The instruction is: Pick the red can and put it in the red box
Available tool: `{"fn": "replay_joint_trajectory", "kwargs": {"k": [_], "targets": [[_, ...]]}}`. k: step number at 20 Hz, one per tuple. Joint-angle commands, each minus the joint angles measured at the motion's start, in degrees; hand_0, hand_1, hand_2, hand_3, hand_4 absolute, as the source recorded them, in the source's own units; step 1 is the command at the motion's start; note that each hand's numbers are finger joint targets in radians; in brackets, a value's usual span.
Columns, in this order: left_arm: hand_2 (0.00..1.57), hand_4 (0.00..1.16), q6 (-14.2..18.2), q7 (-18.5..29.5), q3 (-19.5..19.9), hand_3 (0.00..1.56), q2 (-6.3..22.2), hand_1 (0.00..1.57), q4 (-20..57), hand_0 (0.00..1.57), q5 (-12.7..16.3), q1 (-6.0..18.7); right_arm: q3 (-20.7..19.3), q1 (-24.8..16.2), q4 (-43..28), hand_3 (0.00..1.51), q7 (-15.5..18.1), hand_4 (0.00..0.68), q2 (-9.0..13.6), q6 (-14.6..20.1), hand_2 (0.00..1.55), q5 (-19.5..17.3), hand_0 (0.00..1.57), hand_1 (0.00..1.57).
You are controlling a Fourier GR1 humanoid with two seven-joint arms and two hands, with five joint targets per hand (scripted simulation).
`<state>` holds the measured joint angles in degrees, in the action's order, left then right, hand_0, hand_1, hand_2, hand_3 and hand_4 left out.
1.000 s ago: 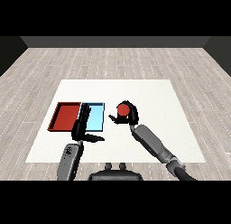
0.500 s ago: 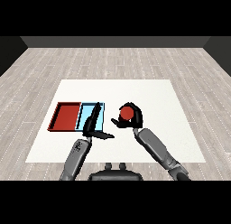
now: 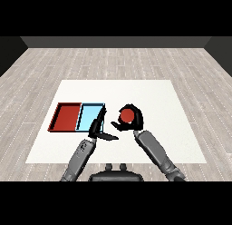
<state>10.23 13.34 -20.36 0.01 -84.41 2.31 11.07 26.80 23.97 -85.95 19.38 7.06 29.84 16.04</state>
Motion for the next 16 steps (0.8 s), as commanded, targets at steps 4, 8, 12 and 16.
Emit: {"fn": "replay_joint_trajectory", "kwargs": {"k": [4,8,12,16], "targets": [[0.00,0.00,2.56,2.45,-3.11,0.00,-0.01,0.00,5.36,0.00,3.85,1.64,-0.37,-5.82,-3.73,1.39,0.39,0.652,-2.91,-3.18,1.44,-4.97,1.47,1.47],[0.00,0.00,2.89,1.62,-2.24,0.00,-0.01,0.00,8.00,0.00,5.66,4.88,-3.30,-1.61,3.83,1.38,4.01,0.654,-6.88,-6.50,1.43,-6.18,1.46,1.46],[0.00,0.00,3.43,-1.89,-3.98,0.00,-0.01,0.00,4.24,0.00,4.96,4.24,-4.33,-2.47,-2.36,1.39,-2.52,0.662,-6.96,-7.18,1.44,-8.80,1.47,1.47],[0.00,0.00,7.64,3.56,-6.54,0.00,-0.01,0.00,15.41,0.00,12.03,12.72,-4.71,-5.18,-2.20,1.39,1.32,0.666,-7.01,-7.81,1.44,-6.79,1.45,1.45]]}}
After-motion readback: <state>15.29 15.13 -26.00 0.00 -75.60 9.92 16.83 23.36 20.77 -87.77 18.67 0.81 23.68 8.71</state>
